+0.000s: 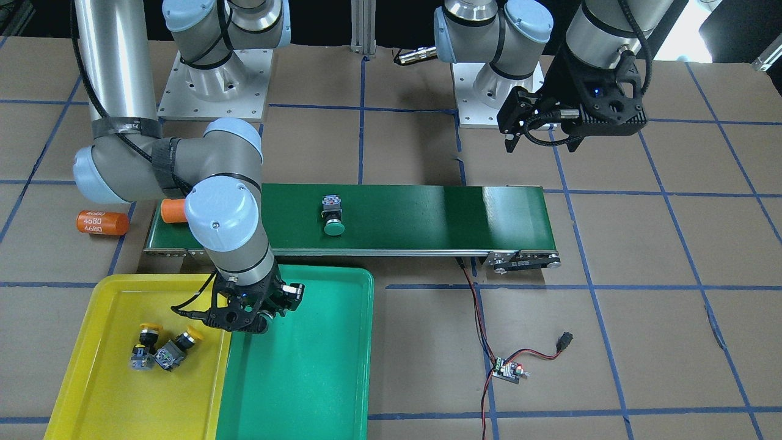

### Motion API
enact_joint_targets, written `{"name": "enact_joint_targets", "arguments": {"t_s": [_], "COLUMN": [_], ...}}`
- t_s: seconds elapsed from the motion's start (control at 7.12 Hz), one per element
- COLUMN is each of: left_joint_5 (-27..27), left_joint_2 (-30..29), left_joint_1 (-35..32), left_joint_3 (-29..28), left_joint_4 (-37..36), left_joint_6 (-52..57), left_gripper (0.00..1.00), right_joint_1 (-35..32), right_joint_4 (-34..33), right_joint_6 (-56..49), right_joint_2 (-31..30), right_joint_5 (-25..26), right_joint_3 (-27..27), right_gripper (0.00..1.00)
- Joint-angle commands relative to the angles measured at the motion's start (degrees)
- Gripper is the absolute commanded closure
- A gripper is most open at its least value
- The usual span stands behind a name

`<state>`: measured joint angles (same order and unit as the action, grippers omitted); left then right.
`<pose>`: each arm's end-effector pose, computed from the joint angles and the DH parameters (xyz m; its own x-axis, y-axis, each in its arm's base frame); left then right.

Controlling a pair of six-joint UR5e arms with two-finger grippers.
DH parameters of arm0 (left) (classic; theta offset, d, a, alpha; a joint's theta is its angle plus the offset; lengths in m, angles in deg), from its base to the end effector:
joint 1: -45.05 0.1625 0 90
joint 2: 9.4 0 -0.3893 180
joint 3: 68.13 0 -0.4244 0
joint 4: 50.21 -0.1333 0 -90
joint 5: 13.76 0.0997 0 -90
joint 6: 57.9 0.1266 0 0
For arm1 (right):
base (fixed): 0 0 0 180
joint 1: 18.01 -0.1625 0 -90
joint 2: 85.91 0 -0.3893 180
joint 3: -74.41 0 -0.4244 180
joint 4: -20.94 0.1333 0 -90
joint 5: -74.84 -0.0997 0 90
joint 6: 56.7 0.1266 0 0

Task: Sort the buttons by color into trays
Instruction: 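Lift green button into the green tray and open right gripper, then lower right gripper onto the remaining green-capped button and grasp it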

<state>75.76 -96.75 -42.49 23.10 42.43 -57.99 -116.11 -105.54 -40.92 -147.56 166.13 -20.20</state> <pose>-0.1126 -0.5086 0.4332 -0.9990 -0.0447 0.0083 -0.0445 0.9988 0.0213 0.2205 -0.6234 0.1540 -0.9909 0.1345 0.0049 0.1339 0.9889 -0.0652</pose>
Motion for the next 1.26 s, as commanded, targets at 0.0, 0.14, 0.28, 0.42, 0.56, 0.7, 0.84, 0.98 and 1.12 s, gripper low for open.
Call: {"name": "enact_joint_targets", "arguments": {"t_s": [0.0, 0.14, 0.28, 0.42, 0.56, 0.7, 0.84, 0.98, 1.12], "left_joint_5": [0.0, 0.0, 0.0, 0.0, 0.0, 0.0, 0.0, 0.0, 0.0], "left_joint_2": [0.2, 0.2, 0.2, 0.2, 0.2, 0.2, 0.2, 0.2, 0.2], "left_joint_1": [0.0, 0.0, 0.0, 0.0, 0.0, 0.0, 0.0, 0.0, 0.0], "left_joint_3": [0.0, 0.0, 0.1, 0.1, 0.1, 0.1, 0.1, 0.1, 0.0], "left_joint_4": [0.0, 0.0, 0.0, 0.0, 0.0, 0.0, 0.0, 0.0, 0.0], "left_joint_6": [0.0, 0.0, 0.0, 0.0, 0.0, 0.0, 0.0, 0.0, 0.0], "left_gripper": [0.0, 0.0, 0.0, 0.0, 0.0, 0.0, 0.0, 0.0, 0.0], "right_joint_1": [0.1, 0.0, 0.8, 0.3, 0.1, 0.0, -0.1, -0.4, -1.5], "right_joint_4": [0.1, 4.7, 15.5, 18.1, 19.3, 21.3, 21.3, 20.8, 19.9], "right_joint_6": [-0.1, -0.1, -0.2, 0.1, 0.0, -0.1, -0.2, -0.2, -2.0], "right_joint_2": [-1.3, -5.9, -10.8, -14.3, -18.1, -20.3, -20.4, -20.0, -19.0], "right_joint_5": [0.7, 0.8, 0.6, 0.5, -1.6, -5.1, -7.7, -8.3, -8.3], "right_joint_3": [-0.1, -0.7, -2.5, -5.4, -7.9, -10.4, -11.6, -12.4, -13.4], "right_gripper": [0.0, 0.0, 0.0, 0.0, 0.0, 0.0, 0.0, 0.0, 0.0]}}
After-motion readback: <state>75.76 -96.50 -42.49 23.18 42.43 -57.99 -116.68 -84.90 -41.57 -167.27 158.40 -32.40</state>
